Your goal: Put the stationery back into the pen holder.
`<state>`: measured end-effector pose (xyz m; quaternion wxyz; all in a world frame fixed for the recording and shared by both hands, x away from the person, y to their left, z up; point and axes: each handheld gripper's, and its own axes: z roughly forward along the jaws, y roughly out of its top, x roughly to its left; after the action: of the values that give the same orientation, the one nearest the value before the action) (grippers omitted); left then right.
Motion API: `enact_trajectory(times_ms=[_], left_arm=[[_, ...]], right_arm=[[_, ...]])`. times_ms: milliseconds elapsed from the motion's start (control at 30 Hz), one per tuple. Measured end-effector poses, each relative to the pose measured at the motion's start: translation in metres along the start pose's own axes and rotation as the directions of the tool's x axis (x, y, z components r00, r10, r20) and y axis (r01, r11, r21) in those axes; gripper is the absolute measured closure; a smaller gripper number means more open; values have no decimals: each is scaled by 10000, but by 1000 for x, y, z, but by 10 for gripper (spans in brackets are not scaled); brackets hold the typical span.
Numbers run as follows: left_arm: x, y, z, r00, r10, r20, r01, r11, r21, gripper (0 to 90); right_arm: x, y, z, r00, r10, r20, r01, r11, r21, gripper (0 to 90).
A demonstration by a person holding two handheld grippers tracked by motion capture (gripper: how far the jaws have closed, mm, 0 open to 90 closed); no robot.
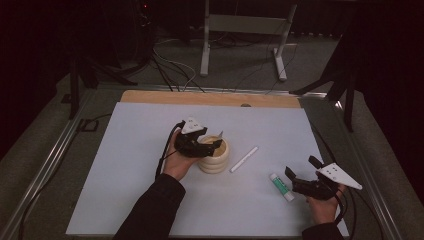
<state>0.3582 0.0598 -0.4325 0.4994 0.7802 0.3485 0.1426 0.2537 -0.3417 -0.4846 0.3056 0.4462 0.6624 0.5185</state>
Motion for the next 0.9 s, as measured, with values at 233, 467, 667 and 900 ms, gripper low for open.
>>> enact_trajectory(times_ms=[233, 467, 667, 900], left_arm=[[9, 1, -9, 9989, -331, -337, 327, 9994, -126, 217], [18, -2, -22, 9956, -492, -795, 493, 9988, -2, 54], [25, -5, -34, 9905, -453, -1296, 448, 9990, -69, 2], [33, -13, -50, 9860, -326, -1633, 329, 9995, -7, 9]], right_arm=[[0, 0, 0, 10000, 5, 12, -5, 10000, 8, 2], [-1, 0, 0, 10000, 12, 21, -12, 10000, 22, 2], [0, 0, 0, 10000, 22, 19, -22, 10000, 28, 2], [0, 0, -1, 10000, 24, 15, -24, 10000, 23, 2]])
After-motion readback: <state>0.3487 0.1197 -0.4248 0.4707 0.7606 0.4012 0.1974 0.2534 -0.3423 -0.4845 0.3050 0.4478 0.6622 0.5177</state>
